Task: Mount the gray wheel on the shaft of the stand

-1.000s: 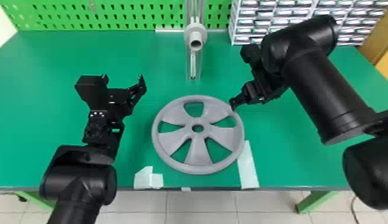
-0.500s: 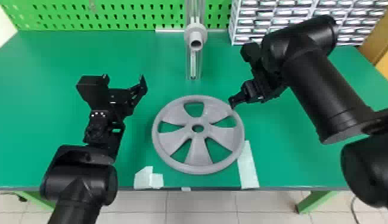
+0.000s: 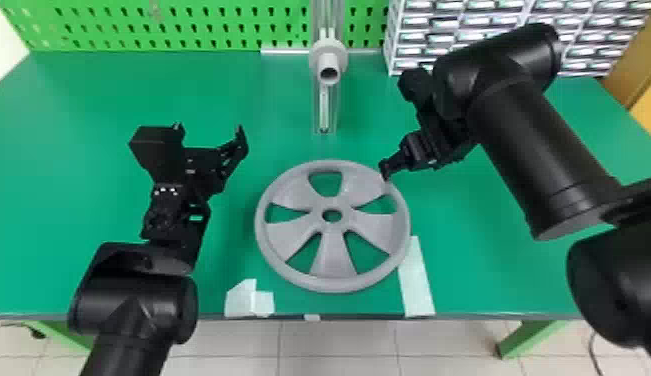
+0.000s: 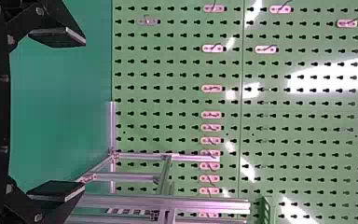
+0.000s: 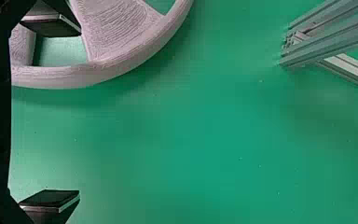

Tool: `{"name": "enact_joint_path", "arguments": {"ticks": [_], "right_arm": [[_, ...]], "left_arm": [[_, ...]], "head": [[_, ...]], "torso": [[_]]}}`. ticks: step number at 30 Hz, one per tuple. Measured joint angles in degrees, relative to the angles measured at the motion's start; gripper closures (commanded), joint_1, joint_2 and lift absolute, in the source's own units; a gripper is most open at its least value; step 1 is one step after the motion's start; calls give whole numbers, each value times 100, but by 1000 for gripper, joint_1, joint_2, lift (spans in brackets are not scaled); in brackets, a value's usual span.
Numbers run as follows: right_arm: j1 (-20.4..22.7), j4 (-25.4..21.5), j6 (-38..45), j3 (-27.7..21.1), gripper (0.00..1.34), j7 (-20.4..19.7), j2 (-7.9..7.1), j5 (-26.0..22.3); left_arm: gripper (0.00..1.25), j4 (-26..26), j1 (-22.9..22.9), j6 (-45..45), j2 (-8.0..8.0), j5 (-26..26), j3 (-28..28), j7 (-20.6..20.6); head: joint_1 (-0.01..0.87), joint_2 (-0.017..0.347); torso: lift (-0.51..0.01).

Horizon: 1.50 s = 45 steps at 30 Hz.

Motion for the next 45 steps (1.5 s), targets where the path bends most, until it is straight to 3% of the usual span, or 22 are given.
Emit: {"name": "enact_joint_path", "arguments": {"ticks": [22,45], "right_arm": [[138,60,44,100,78,0,-16,91],[141,436,-90,-130,78,0,1,335]], "left_arm": [[191,-9,-29,0,9,-16,-24,0],[191,-9,-37,0,10,-38,-41,0]], "head": [[865,52],[865,52]], "torso": [[-101],[-101]]}}
